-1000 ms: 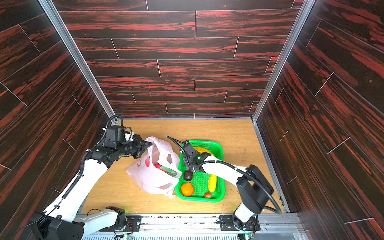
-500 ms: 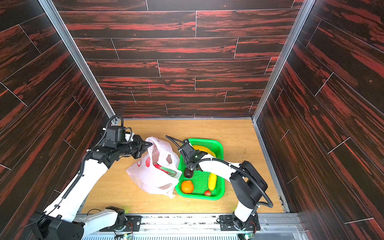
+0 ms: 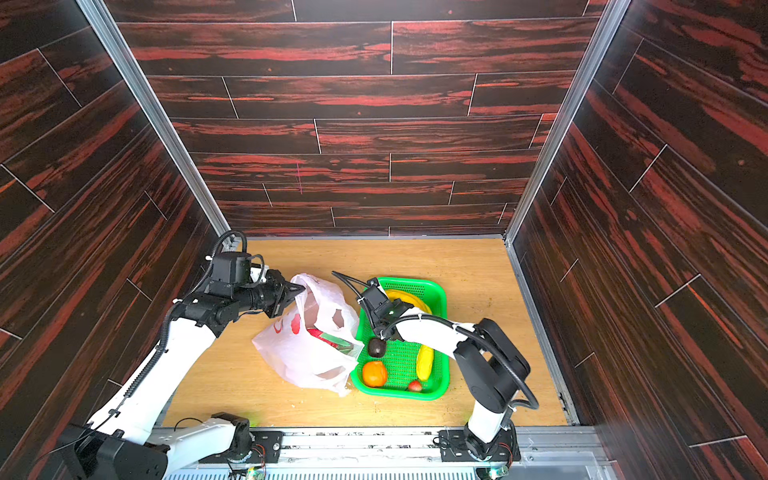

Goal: Place the fake fruits into the plastic bag and tie a complex knot
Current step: 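Lower the right gripper into the basket and grasp the orange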

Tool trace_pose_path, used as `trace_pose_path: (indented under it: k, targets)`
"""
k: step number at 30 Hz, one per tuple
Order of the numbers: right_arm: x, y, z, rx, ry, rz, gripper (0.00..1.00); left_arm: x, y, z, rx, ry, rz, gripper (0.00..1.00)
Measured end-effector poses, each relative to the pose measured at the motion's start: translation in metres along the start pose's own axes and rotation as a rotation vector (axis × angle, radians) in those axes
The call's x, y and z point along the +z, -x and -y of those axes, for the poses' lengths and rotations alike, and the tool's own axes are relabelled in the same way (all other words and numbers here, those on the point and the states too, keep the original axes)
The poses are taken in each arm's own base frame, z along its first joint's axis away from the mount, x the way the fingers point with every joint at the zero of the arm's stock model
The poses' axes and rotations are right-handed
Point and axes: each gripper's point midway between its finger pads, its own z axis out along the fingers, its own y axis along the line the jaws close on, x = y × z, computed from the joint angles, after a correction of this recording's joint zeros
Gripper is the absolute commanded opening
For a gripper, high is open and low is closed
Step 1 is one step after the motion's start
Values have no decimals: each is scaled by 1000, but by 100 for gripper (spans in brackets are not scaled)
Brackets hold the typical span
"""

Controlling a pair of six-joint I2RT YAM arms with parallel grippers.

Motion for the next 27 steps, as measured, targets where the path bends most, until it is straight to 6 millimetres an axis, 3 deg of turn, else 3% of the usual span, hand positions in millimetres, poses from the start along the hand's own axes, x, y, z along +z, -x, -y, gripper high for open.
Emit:
trace_pose_path:
  k: [10,20,23,27]
  targets:
    - [11,5,-1,36,-5,10,60,0,0,0,0,0,0,0]
    - [11,0,6,34,-33,-11,37,0,0,0,0,0,0,0]
    - [7,1,7,35,-30,-8,32,0,0,0,0,0,0,0]
    - [-14,8,12,63,10,31,30,0,0,-1,-1,2,-1,0]
